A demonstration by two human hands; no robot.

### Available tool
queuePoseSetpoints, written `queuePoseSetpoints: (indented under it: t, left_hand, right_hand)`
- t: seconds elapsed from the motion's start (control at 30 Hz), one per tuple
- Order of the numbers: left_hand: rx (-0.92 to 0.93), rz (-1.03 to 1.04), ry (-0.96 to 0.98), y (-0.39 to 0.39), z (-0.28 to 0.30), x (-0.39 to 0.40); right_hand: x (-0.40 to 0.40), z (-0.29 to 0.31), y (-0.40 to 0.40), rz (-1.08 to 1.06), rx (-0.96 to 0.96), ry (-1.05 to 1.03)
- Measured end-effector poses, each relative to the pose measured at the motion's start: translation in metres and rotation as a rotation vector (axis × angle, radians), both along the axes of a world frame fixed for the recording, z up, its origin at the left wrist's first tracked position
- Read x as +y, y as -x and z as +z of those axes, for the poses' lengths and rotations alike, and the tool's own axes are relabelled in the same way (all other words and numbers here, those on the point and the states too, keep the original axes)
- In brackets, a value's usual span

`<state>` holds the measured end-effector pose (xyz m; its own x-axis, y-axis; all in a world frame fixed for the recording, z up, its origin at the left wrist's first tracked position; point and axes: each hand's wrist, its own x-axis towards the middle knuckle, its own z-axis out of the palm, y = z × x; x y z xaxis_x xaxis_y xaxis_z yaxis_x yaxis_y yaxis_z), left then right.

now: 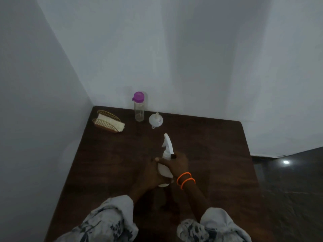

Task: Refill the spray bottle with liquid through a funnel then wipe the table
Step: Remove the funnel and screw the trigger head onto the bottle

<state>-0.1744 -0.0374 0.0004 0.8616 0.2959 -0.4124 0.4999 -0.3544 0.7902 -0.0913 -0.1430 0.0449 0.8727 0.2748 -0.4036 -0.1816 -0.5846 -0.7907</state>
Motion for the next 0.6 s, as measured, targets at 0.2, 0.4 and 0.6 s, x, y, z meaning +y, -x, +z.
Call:
queuePoseSetpoints:
  t: [0.2,0.4,0.6]
  left_hand:
    - [-0.029,-0.047,-0.021,-0.068,-0.006,0.021]
    - [0.011,-0.085,0.013,-0.145,-0.018,0.044]
    - [0.009,-0.039,-0.067,-0.203,-0.04,0.053]
  right_hand:
    - [0.002,0.007,-0.072,-0.01,-0.078,-0.056]
    - [0.007,-0.003,-0.154,-0.017,-0.163,-0.098]
    - [0.022,-0.022,-0.205,-0.031,-0.246,-0.121]
